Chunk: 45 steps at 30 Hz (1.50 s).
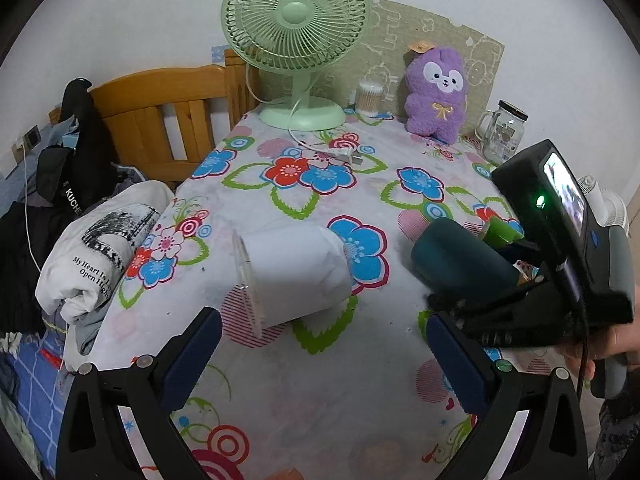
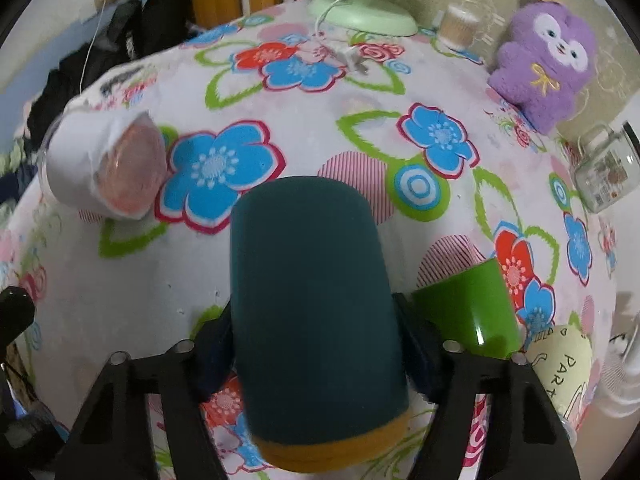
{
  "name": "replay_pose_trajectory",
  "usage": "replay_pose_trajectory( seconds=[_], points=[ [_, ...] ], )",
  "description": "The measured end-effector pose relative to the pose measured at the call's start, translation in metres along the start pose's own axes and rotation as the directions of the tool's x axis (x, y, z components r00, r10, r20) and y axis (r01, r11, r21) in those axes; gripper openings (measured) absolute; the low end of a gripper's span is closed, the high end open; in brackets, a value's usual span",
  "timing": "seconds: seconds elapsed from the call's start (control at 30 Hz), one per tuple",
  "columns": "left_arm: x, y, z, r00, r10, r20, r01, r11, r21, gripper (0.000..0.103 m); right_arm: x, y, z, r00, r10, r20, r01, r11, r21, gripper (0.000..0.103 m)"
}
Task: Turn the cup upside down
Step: 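Lift the teal cup with the right gripper and carry it toward the left gripper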
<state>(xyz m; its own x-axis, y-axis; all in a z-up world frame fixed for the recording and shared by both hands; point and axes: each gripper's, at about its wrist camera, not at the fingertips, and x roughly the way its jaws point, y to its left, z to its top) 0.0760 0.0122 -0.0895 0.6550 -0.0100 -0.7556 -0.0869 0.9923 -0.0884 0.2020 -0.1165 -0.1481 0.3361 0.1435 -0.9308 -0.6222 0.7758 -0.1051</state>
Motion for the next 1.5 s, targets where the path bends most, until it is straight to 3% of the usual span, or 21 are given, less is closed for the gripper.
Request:
replay_pose_trajectory(
  seconds=[0.13,0.6,0.93,1.23,1.5],
  points=[
    [-0.005,0.007,-0.002,1.000,0.003,0.002,-0.003,1.000,-0.019,0.103,-0.005,0.002,-0.005,0.999,0.052,0.014,-0.052,0.998,0.019,0.071],
    [-0.028,-0.003,-0.017,1.000,-0.028,0.013,0.028,1.000,-0.006,0.103,-0.068,0.029,-0.046,0.990,0.032,0.140,-0.040,0.998,0.053,0.071],
    [-0.052,-0.002,-0.037,0.999,-0.034,0.017,0.034,0.999,-0.034,0.103,-0.066,0.051,-0.090,0.987,0.085,0.134,-0.106,0.982,0.154,0.070],
    [-0.057,-0.006,-0.043,0.999,-0.037,0.013,0.037,0.999,-0.035,0.103,-0.056,0.079,-0.101,0.987,0.118,0.105,-0.132,0.983,0.131,0.069],
    [-0.059,-0.008,-0.042,0.999,-0.047,0.013,0.047,0.998,-0.036,0.103,-0.073,0.079,-0.103,0.979,0.144,0.144,-0.163,0.979,0.125,0.085]
  ],
)
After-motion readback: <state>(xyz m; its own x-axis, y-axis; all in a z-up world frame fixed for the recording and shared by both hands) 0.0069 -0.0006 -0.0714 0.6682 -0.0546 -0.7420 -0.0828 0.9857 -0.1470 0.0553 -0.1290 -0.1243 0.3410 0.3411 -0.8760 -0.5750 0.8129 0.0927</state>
